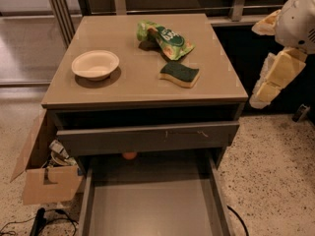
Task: Place sponge into middle drawer
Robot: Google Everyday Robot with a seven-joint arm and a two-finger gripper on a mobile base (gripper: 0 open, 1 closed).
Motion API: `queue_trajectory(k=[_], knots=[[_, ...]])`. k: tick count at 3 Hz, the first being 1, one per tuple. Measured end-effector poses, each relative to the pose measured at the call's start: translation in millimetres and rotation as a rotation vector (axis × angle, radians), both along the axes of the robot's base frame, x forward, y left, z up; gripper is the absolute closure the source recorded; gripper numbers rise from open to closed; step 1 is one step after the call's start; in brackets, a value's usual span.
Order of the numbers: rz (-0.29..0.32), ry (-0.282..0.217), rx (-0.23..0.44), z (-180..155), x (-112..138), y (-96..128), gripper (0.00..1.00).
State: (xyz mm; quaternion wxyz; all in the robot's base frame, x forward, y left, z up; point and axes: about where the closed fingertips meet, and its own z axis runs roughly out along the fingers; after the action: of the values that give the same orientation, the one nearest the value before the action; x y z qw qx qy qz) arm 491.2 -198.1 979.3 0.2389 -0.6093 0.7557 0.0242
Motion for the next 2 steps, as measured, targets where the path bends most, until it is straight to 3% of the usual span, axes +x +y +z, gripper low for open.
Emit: queue_trajectory(k=[1,2], knots=[[0.008,0.003,0.014,-0.4,0.3,5.0,0.0],[-0.031,0.0,0.076,-7.4,0.0,11.1,0.0]])
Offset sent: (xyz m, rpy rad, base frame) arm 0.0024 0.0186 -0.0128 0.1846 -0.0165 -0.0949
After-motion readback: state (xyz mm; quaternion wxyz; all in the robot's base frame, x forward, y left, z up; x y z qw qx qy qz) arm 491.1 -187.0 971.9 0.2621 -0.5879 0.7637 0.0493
